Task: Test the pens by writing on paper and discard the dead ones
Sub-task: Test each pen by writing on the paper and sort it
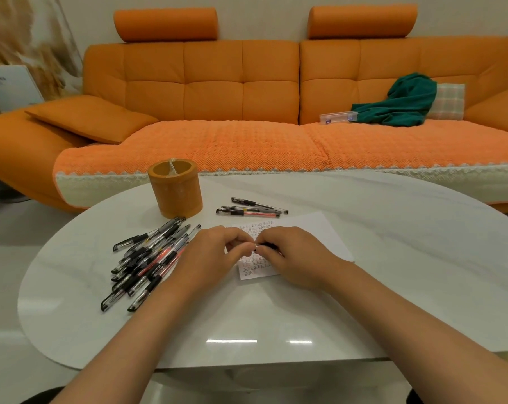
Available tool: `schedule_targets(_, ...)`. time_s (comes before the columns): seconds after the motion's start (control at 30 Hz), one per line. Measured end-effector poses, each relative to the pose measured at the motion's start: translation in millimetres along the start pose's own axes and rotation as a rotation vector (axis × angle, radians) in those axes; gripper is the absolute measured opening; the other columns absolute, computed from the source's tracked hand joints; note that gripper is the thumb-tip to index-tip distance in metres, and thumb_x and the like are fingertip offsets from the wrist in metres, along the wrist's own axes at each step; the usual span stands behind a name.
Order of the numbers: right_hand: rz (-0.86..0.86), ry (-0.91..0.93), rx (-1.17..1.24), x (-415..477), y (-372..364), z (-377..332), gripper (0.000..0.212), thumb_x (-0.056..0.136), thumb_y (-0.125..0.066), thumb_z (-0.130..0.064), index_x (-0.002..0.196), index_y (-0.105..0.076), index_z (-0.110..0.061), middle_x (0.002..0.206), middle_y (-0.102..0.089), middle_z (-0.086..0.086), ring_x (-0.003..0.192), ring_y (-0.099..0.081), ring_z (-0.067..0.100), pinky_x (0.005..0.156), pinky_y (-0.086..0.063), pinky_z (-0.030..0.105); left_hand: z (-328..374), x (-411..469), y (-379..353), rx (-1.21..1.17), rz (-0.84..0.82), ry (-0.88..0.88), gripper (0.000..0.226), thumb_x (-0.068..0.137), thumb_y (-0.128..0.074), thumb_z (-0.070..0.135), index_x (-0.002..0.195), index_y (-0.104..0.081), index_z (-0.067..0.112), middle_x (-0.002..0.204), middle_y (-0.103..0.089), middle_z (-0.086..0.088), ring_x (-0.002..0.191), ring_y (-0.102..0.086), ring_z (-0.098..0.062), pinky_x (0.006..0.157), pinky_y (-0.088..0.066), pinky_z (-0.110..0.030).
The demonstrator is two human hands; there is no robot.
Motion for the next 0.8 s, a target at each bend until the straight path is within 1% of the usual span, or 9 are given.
schedule_targets(0.2, 0.062, -0.004, -0.114, 1.3, 4.8, -3.5, 0.026, 0.102, -0.043, -0.048, 0.106, -0.067, -0.038, 0.07, -0.056, -0.016, 0.07, -0.051, 0.007, 0.06, -0.038, 0.026, -4.0, -0.6, 6.7, -0.028, 0.014, 0.013, 0.006, 0.089, -0.071, 0.032, 0.092, -0.073, 0.037, 0.079, -0.071, 0.021, 0.08, -0.064, -0.003, 0.07, -0.052, -0.024)
schedule_targets(0.33, -0.008, -0.028, -0.11, 1.3, 2.4, -6.2, 0.027, 0.101, -0.045, -0.05, 0.114, -0.065, -0.037, 0.086, -0.065, -0.016, 0.082, -0.057, 0.007, 0.069, -0.044, 0.03, -9.7, -1.1, 9.2, 0.036, -0.032, 0.025, 0.005, 0.089, -0.07, 0.035, 0.092, -0.072, 0.039, 0.079, -0.069, 0.021, 0.082, -0.061, -0.003, 0.071, -0.051, -0.028)
schedule_targets(0.43, -0.036, -0.081, -0.12, -1.2, 1.0, 1.6, 0.035, 0.101, -0.045, -0.04, 0.136, -0.046, -0.035, 0.099, -0.065, -0.012, 0.09, -0.058, 0.012, 0.072, -0.042, 0.031, -17.5, -1.4, 13.1, 0.164, -0.066, 0.086, 0.005, 0.091, -0.067, 0.038, 0.094, -0.066, 0.043, 0.087, -0.063, 0.022, 0.087, -0.056, -0.001, 0.074, -0.051, -0.028)
schedule_targets(0.5, -0.055, -0.083, -0.041, -3.5, 0.1, 5.7, 0.03, 0.101, -0.042, -0.026, 0.13, -0.037, -0.032, 0.088, -0.062, -0.005, 0.077, -0.055, 0.018, 0.067, -0.043, 0.038, -22.4, -1.0, 14.5, 0.225, -0.072, 0.116, 0.005, 0.093, -0.065, 0.037, 0.093, -0.063, 0.041, 0.091, -0.062, 0.023, 0.091, -0.054, -0.001, 0.076, -0.05, -0.028)
schedule_targets(0.6, -0.032, -0.08, 0.082, -4.2, 5.2, 9.0, 0.019, 0.099, -0.04, -0.012, 0.105, -0.036, -0.03, 0.086, -0.058, 0.004, 0.072, -0.051, 0.024, 0.067, -0.045, 0.046, -26.9, -1.1, 9.1, 0.282, -0.114, 0.146, 0.001, 0.093, -0.063, 0.038, 0.094, -0.064, 0.039, 0.096, -0.06, 0.022, 0.095, -0.051, -0.003, 0.077, -0.046, -0.025)
schedule_targets(0.67, 0.007, -0.083, 0.125, -3.0, 9.4, 13.2, 0.023, 0.099, -0.04, -0.008, 0.096, -0.047, -0.03, 0.092, -0.059, -0.004, 0.077, -0.051, 0.018, 0.072, -0.048, 0.039, -27.8, -1.1, 2.6, 0.301, -0.154, 0.145, 0.005, 0.092, -0.064, 0.04, 0.096, -0.064, 0.038, 0.098, -0.058, 0.021, 0.098, -0.049, -0.004, 0.081, -0.044, -0.025)
schedule_targets(0.7, 0.016, -0.089, 0.141, -2.5, 10.1, 15.6, 0.028, 0.099, -0.04, -0.006, 0.096, -0.054, -0.03, 0.096, -0.059, -0.01, 0.082, -0.053, 0.012, 0.075, -0.048, 0.029, -27.7, -0.8, 0.0, 0.31, -0.164, 0.142, 0.006, 0.093, -0.064, 0.041, 0.098, -0.064, 0.038, 0.1, -0.057, 0.02, 0.099, -0.048, -0.004, 0.083, -0.044, -0.026)
schedule_targets(0.77, 0.028, -0.108, 0.188, -1.2, 10.7, 20.3, 0.036, 0.101, -0.039, -0.004, 0.103, -0.064, -0.029, 0.1, -0.056, -0.017, 0.087, -0.053, -0.001, 0.075, -0.042, 0.012, -26.7, 0.3, -3.1, 0.314, -0.162, 0.14, 0.01, 0.094, -0.062, 0.042, 0.103, -0.062, 0.039, 0.106, -0.057, 0.019, 0.104, -0.047, -0.005, 0.088, -0.045, -0.028)
schedule_targets(0.8, 0.038, -0.119, 0.218, -0.2, 11.3, 22.4, 0.039, 0.101, -0.037, -0.004, 0.108, -0.066, -0.029, 0.102, -0.056, -0.016, 0.087, -0.054, -0.003, 0.076, -0.041, 0.011, -26.4, 1.1, -4.3, 0.302, -0.154, 0.14, 0.013, 0.094, -0.06, 0.043, 0.106, -0.061, 0.039, 0.11, -0.057, 0.019, 0.108, -0.047, -0.006, 0.091, -0.045, -0.029)
Point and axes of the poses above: each hand's wrist, its own x-axis towards the middle knuckle, its own y-axis out of the back of the hand, z = x × y, the point moved 7 cm from there along x, towards the middle knuckle
